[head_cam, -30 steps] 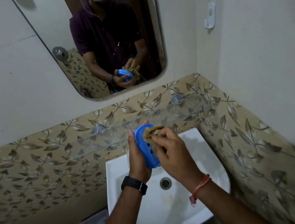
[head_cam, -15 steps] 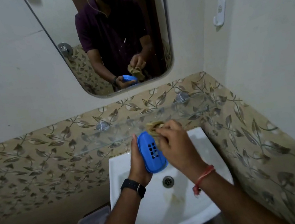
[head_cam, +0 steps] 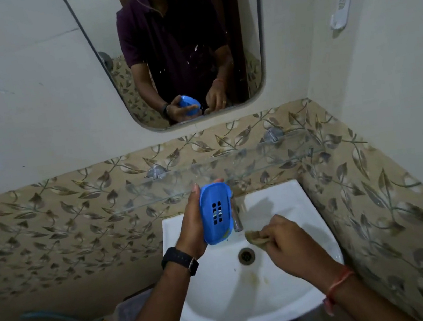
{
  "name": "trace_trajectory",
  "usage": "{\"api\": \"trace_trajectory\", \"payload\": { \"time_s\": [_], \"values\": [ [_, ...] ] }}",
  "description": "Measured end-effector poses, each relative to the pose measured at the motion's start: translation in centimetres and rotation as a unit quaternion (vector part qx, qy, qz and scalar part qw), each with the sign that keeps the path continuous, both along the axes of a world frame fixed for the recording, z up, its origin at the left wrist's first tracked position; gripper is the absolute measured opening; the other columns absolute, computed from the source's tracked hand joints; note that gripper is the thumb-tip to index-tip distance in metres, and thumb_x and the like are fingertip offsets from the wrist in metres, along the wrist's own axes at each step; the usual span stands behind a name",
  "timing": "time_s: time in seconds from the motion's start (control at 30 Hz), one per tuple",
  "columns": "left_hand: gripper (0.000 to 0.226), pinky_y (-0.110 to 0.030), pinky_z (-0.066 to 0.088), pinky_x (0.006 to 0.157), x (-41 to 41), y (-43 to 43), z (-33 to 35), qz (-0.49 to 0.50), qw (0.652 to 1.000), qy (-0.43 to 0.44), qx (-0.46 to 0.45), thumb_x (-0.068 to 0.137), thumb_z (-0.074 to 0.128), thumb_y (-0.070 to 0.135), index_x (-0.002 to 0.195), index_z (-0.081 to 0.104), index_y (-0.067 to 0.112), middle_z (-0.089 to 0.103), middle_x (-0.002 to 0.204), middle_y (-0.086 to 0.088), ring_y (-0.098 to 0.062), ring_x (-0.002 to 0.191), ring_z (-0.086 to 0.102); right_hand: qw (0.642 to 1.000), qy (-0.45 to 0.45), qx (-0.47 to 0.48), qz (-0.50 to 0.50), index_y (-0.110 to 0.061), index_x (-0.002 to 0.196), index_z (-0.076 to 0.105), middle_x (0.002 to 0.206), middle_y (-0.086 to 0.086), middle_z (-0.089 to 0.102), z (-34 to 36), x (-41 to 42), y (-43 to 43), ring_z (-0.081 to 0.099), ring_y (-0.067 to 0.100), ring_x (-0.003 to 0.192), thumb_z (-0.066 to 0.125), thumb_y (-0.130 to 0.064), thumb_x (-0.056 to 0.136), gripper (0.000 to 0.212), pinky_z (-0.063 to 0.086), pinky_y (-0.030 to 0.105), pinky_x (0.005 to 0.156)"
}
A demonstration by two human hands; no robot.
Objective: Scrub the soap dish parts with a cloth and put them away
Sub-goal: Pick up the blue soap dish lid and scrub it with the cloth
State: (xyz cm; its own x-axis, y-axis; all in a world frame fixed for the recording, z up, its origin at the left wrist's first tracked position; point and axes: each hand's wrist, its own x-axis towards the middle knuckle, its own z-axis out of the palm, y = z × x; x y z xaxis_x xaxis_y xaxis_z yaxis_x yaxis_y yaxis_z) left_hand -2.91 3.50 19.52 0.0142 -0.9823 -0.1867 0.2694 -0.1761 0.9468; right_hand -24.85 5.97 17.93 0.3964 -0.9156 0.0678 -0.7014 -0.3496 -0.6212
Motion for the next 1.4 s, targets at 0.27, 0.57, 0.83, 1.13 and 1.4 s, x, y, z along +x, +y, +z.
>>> {"api": "trace_trajectory", "payload": {
  "time_s": [0.27, 0.57, 0.83, 1.13, 1.4],
  "values": [
    [0.072, -0.039, 0.055, 0.080, -2.4, -0.2, 2.4, -0.043, 0.963, -0.221, -0.149, 0.082, 0.046, 0.083, 0.120, 0.073, 0.029, 0.077, 0.118, -0.001, -0.024, 0.096, 0.072, 0.981, -0.175, -0.077, -0.043, -0.018, 0.106, 0.072, 0.087, -0.013, 0.051, 0.3, 3.4, 1.2, 0.056, 0.000, 0.074, 0.063, -0.003, 0.082, 0.030, 0.043, 0.007, 0.073],
    [0.060, -0.049, 0.055, 0.086, -3.9, -1.3, 3.7, -0.182, 0.836, -0.421, -0.300, 0.082, 0.068, 0.053, 0.134, 0.066, 0.022, 0.072, 0.110, -0.007, -0.025, 0.099, 0.066, 0.961, -0.258, -0.097, -0.021, -0.025, 0.092, 0.068, 0.086, -0.013, 0.060, -1.0, 5.1, 1.8, 0.056, -0.014, 0.080, 0.062, -0.005, 0.087, 0.022, 0.038, 0.001, 0.069],
    [0.070, -0.019, 0.045, 0.086, -3.6, -1.1, 1.7, -0.205, 0.768, -0.485, -0.366, 0.077, 0.075, 0.057, 0.139, 0.061, 0.028, 0.061, 0.107, 0.005, -0.010, 0.097, 0.054, 0.844, -0.469, 0.157, -0.208, -0.023, 0.086, 0.072, 0.082, 0.000, 0.076, -2.8, 4.2, 1.2, 0.073, 0.016, 0.078, 0.063, -0.037, 0.070, 0.023, 0.056, 0.022, 0.064],
    [0.058, -0.018, 0.050, 0.088, 0.7, 0.3, -4.8, -0.082, 0.904, -0.376, -0.187, 0.079, 0.070, 0.062, 0.131, 0.061, 0.038, 0.065, 0.121, 0.011, -0.008, 0.107, 0.062, 0.922, -0.228, 0.314, -0.013, -0.017, 0.096, 0.076, 0.098, 0.008, 0.074, -8.5, 2.7, 1.0, 0.072, 0.019, 0.082, 0.061, 0.000, 0.089, 0.023, 0.057, 0.025, 0.077],
    [0.081, -0.029, 0.055, 0.078, 1.8, 4.5, -11.9, 0.056, 0.984, -0.154, 0.071, 0.060, 0.069, 0.082, 0.116, 0.063, 0.024, 0.069, 0.107, 0.000, -0.023, 0.090, 0.071, 0.988, -0.008, 0.051, -0.142, -0.008, 0.088, 0.069, 0.090, 0.008, 0.065, -10.5, -2.9, -6.6, 0.062, 0.024, 0.082, 0.059, 0.001, 0.088, 0.013, 0.049, 0.030, 0.073]
  ]
}}
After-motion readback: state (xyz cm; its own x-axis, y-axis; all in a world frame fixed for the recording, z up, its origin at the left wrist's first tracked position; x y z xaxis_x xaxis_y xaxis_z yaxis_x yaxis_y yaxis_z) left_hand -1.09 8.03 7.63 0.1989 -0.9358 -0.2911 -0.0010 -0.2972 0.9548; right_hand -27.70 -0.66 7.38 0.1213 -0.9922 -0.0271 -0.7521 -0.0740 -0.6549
